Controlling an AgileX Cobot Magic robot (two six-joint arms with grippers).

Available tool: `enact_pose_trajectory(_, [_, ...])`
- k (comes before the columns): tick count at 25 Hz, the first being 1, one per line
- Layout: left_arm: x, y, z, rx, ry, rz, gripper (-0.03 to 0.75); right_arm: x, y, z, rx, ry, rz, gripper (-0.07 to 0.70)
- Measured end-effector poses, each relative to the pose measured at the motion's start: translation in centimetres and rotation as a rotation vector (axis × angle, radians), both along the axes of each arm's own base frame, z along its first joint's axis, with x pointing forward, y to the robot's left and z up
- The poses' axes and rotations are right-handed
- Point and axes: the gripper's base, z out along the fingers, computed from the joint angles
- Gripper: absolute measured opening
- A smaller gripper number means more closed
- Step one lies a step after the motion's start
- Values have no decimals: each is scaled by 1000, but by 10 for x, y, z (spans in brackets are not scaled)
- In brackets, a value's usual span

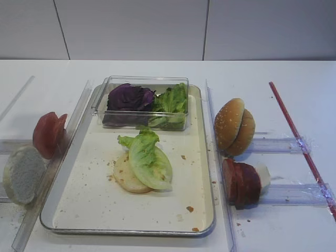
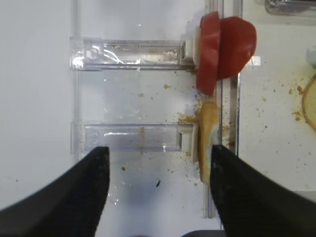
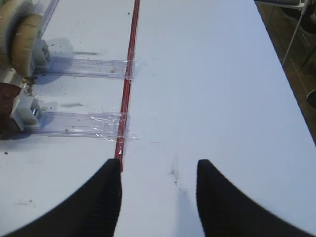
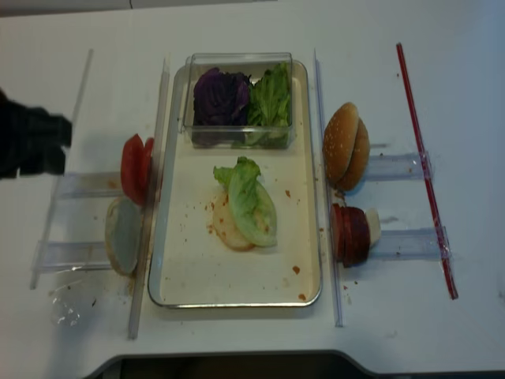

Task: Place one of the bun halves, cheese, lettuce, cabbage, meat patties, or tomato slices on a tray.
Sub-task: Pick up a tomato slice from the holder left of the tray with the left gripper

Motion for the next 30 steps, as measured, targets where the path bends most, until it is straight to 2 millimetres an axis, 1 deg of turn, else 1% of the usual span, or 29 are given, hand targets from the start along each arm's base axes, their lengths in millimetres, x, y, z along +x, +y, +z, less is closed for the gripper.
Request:
enact_pose_trajectory(5, [32,-1,-1,7,26,-18,424,0,0,0,0,0,0,374])
enact_pose_trajectory(8, [46,-2,-6,8,47,-24,424,0,0,0,0,0,0,374])
enact_pose_trajectory(10, [54,-7,-9,11,60,-44,424,0,0,0,0,0,0,374])
enact_pose_trajectory(12, [61,-16,-11,12,68,-75,424,0,0,0,0,0,0,374])
enact_pose_trajectory(16, [75,-42,-16,15,85,-143,424,0,0,0,-2,0,-1,374])
enact_pose_trajectory(20, [90,-67,-26,25,112,-184,424,0,0,0,-2,0,-1,374])
enact_pose_trajectory(24, [101,-88,-39,26,142,-212,424,0,0,0,-2,0,-1,374])
enact_pose_trajectory(26, [106,-94,-45,28,157,-218,424,0,0,0,-2,0,-1,374])
enact_pose_trajectory(30, [114,-97,-58,34,192,-214,424,0,0,0,-2,0,-1,374])
